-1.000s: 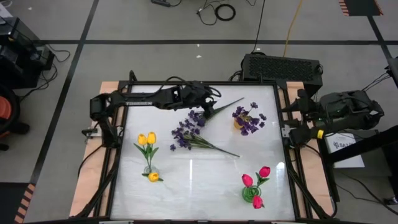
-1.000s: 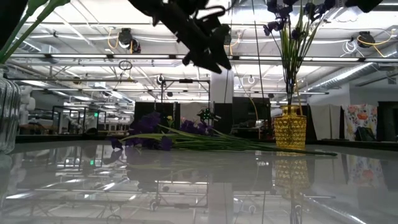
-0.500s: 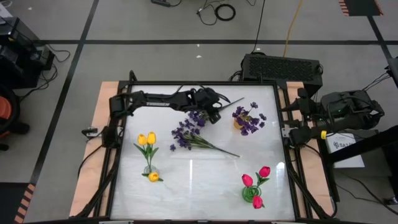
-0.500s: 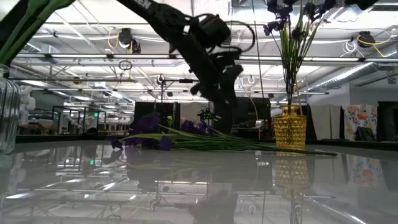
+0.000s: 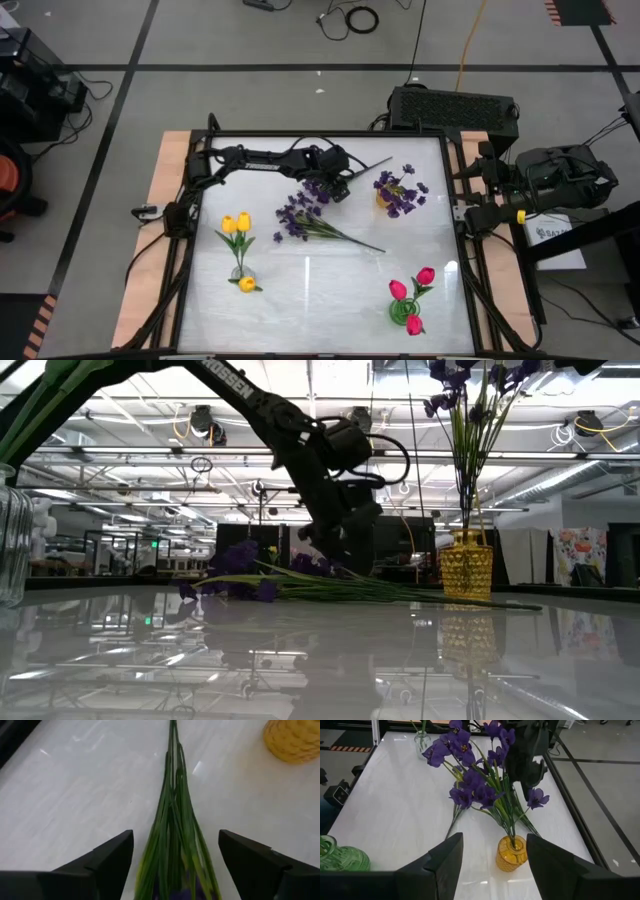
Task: Sort flowers into vase by color
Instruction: Put the top purple flowers into the yellow vase
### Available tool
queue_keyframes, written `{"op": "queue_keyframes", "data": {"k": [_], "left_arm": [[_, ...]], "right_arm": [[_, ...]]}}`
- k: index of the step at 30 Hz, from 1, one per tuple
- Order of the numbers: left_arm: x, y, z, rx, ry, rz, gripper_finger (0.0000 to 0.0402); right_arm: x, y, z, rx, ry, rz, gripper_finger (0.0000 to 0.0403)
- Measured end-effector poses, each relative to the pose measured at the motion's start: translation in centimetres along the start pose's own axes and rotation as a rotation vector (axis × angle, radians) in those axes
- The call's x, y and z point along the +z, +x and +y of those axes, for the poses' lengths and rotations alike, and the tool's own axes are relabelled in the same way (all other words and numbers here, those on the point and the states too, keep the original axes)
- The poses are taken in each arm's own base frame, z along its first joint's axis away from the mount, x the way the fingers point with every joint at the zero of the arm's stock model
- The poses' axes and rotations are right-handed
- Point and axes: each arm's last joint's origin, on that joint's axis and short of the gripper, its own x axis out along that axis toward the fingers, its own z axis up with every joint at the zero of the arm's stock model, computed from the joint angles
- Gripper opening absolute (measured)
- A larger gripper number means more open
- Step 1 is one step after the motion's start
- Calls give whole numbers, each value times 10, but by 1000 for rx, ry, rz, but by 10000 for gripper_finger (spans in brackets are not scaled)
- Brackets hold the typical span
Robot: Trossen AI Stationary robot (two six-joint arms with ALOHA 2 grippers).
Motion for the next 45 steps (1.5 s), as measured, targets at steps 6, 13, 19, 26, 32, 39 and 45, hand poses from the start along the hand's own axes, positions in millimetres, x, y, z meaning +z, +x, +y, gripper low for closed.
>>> {"op": "queue_keyframes", "data": {"k": [6, 13, 19, 26, 32, 39, 45], "left_arm": [[-4, 7, 1, 7, 14, 12, 306], [-9, 19, 7, 39, 53, 40, 287], [-15, 32, 14, 16, 56, 71, 246], [-9, 26, 16, 65, 87, 79, 141], [15, -7, 16, 104, 117, 16, 59], [41, -64, 18, 164, 184, -29, 20], [60, -126, 15, 258, 251, -94, 24]], "right_arm": [[0, 0, 0, 0, 0, -1, 210], [1, 0, 0, 1, 31, -10, 210], [4, 0, 0, 4, 58, -35, 210], [10, 0, 1, 11, 77, -103, 210], [15, 1, 1, 12, 87, -138, 210], [28, 13, 5, 10, 125, -160, 210], [47, 34, 12, -7, 97, -144, 210]]}}
